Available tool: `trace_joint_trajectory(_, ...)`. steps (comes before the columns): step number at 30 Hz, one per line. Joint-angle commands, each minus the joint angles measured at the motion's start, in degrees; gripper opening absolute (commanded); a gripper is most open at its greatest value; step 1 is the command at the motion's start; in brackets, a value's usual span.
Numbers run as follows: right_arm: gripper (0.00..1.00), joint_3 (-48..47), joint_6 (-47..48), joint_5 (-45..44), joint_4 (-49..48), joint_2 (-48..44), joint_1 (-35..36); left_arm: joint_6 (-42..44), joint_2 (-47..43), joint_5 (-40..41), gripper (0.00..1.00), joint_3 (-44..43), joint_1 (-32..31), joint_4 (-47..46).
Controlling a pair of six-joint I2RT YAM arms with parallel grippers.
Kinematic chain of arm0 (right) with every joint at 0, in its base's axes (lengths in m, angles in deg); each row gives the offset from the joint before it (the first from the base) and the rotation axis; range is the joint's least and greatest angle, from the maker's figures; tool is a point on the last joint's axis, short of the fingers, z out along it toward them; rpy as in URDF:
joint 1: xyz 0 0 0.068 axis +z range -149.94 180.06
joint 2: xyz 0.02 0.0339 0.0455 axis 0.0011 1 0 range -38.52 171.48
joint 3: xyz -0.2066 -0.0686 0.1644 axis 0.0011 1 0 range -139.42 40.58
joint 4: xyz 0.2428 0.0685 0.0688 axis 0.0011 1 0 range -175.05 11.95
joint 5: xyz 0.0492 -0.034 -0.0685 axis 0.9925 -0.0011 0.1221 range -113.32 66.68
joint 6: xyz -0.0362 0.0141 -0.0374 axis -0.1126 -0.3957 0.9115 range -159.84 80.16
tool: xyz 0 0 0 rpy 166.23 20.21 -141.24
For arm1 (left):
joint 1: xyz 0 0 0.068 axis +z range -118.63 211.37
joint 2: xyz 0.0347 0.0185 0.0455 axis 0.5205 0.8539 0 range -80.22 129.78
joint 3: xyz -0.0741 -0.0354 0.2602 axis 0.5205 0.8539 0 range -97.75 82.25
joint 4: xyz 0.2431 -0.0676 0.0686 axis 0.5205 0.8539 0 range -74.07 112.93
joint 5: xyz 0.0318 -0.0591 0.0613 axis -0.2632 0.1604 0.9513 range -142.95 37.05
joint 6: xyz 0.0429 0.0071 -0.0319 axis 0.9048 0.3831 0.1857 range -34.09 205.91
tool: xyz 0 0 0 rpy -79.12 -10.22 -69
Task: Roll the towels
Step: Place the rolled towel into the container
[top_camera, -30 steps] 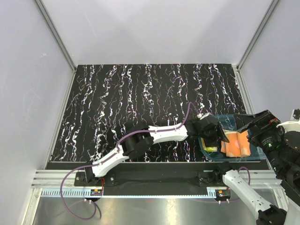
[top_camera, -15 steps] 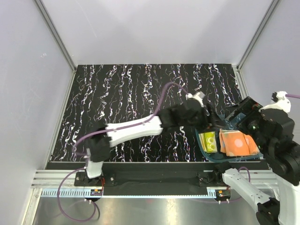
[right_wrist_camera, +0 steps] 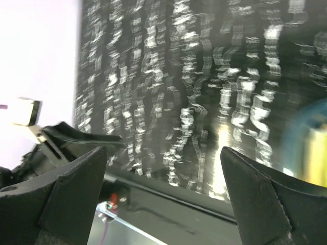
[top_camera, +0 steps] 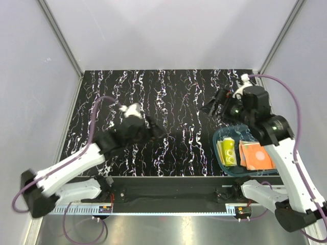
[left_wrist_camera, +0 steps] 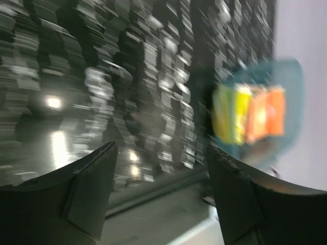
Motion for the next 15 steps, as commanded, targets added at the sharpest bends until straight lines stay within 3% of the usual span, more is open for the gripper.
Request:
trace_joint_trajectory(1, 1.0, 1.83, -0.72, 12.75, -17.21, 0.9, 0.02, 10.19, -13.59, 14.38, 0.79, 1.92, 4.56, 9.27)
trace_joint_trajectory(5, 1.0, 1.49, -0.81, 14.85, -23.57, 5.73, 0.19, 17.65, -25.13, 30.19, 0.99, 5.35, 7.73, 14.99)
trace_joint_trajectory(10, 1.0, 0.7, -1.07, 18.81, -31.82, 13.55, 0.45, 27.41, -33.66, 35.49, 0.99, 8.34, 10.37, 12.37)
trace_joint_trajectory(15, 1.0, -6.76, 7.43, 15.31, -30.7, 22.24, 6.6, 31.64, -31.48, 40.25, 0.99, 9.84, 14.05, 11.67)
